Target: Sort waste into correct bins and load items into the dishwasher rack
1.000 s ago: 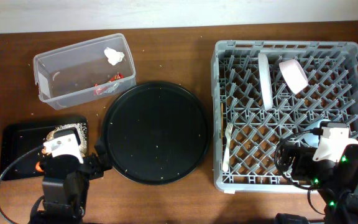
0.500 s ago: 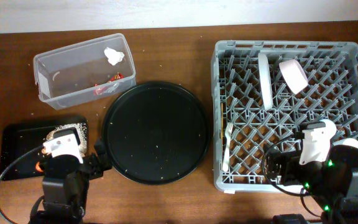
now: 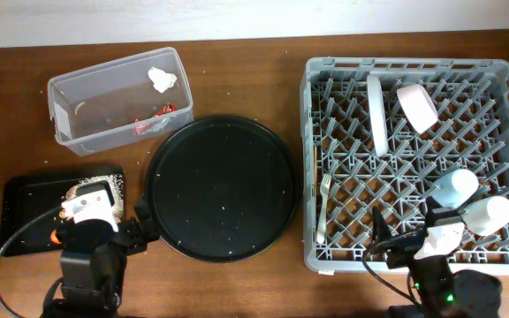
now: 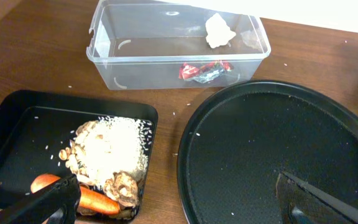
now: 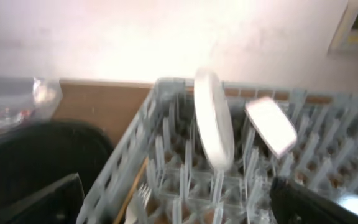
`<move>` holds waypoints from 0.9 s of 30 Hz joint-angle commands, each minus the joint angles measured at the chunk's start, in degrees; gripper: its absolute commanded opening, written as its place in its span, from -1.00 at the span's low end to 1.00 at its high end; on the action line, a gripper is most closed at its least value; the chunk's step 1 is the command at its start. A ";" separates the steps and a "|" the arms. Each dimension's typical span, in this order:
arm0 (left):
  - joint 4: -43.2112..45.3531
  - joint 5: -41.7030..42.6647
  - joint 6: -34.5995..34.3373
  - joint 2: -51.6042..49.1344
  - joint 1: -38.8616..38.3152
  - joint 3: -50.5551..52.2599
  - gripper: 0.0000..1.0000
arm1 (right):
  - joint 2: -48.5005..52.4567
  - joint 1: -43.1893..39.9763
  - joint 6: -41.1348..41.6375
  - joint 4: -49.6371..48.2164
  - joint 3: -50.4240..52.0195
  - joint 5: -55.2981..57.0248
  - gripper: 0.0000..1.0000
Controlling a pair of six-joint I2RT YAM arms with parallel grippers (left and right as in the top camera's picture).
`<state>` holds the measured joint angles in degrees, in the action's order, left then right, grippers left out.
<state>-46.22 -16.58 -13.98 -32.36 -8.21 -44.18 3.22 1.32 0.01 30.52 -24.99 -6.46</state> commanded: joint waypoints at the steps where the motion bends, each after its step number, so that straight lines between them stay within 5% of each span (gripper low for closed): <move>1: 0.13 -0.63 -0.55 0.07 0.17 -0.04 0.99 | -2.82 0.17 0.02 -6.21 6.27 0.72 0.97; 12: 0.13 -0.61 -0.55 0.07 0.17 -0.04 0.99 | -3.02 0.17 -0.02 -38.47 24.81 2.40 0.97; 16: 0.13 -0.63 -0.55 0.07 0.17 -0.04 0.99 | -3.04 0.17 -1.92 -38.27 24.68 4.76 0.97; 21: 0.13 -0.63 -0.55 0.07 0.17 -0.04 0.99 | -3.02 0.17 -2.58 -25.51 24.68 4.72 0.97; 27: 0.13 -0.63 -0.55 0.07 0.17 -0.04 0.99 | -3.04 0.17 -2.78 -25.97 24.68 5.64 0.97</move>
